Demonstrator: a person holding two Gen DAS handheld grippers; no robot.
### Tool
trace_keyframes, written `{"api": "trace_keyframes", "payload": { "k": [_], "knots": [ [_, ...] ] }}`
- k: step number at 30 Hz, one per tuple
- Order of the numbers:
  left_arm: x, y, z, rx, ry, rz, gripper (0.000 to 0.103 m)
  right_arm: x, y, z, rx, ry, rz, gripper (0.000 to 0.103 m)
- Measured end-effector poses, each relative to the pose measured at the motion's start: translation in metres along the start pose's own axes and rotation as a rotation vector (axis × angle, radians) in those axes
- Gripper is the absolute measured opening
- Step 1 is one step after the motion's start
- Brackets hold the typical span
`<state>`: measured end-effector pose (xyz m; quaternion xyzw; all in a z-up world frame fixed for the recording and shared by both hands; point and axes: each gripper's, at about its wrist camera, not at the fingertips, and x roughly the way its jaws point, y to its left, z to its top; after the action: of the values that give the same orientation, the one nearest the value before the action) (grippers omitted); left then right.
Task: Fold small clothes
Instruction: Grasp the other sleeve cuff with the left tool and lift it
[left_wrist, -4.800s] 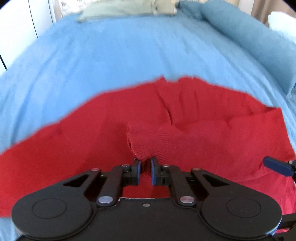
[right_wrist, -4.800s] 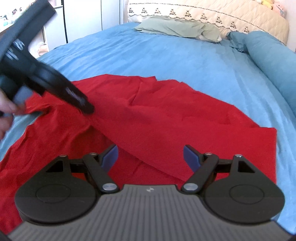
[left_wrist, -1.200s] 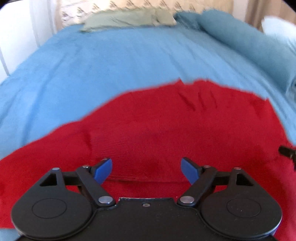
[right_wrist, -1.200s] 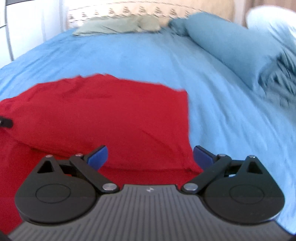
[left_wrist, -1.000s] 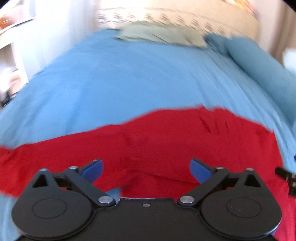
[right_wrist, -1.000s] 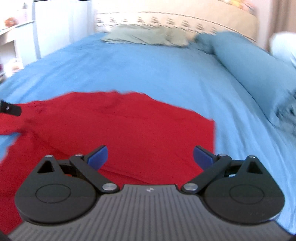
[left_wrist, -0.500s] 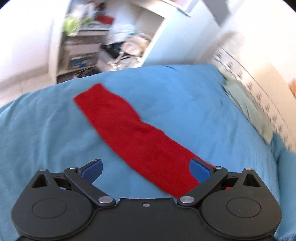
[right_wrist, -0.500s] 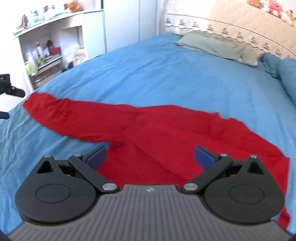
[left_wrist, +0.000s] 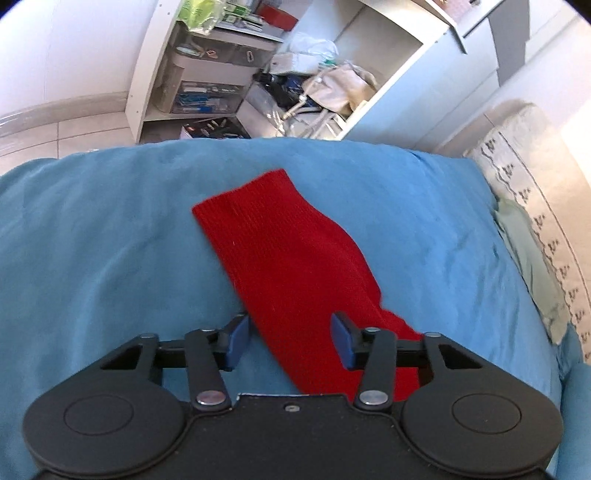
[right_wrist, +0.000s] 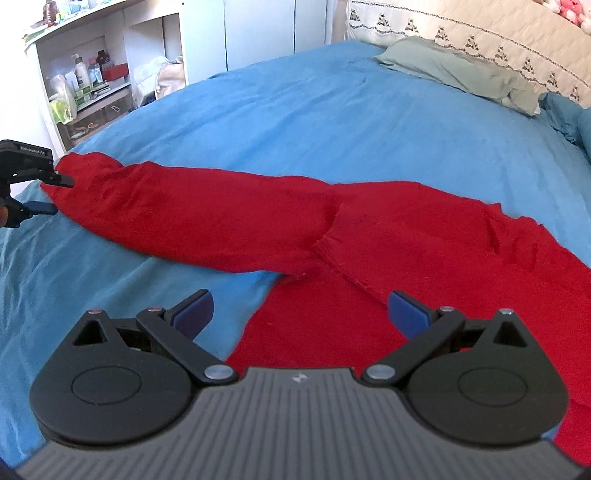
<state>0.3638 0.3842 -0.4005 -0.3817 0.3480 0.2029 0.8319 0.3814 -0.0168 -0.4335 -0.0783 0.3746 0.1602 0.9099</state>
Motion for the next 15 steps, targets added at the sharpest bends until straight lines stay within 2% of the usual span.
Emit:
{"api": "trace_keyframes", "payload": {
  "k": [3, 5, 11, 15],
  "knots": [
    [0.007, 0.0, 0.005, -0.001, -0.011, 0.027, 0.03, 0.004, -0.001, 0.001, 0.005, 0.0, -0.008, 0.103],
    [0.01, -0.001, 0.008, 0.008, -0.012, 0.052, 0.008, 0.004, -0.003, 0.002, 0.008, -0.002, -0.014, 0.103],
    [0.007, -0.015, 0.007, 0.085, -0.027, 0.089, 0.004, 0.001, -0.013, 0.003, 0.029, -0.006, -0.042, 0.103],
    [-0.005, -0.039, 0.005, 0.153, -0.065, 0.081, 0.004, -0.005, -0.025, 0.002, 0.046, -0.015, -0.061, 0.103]
  ]
}}
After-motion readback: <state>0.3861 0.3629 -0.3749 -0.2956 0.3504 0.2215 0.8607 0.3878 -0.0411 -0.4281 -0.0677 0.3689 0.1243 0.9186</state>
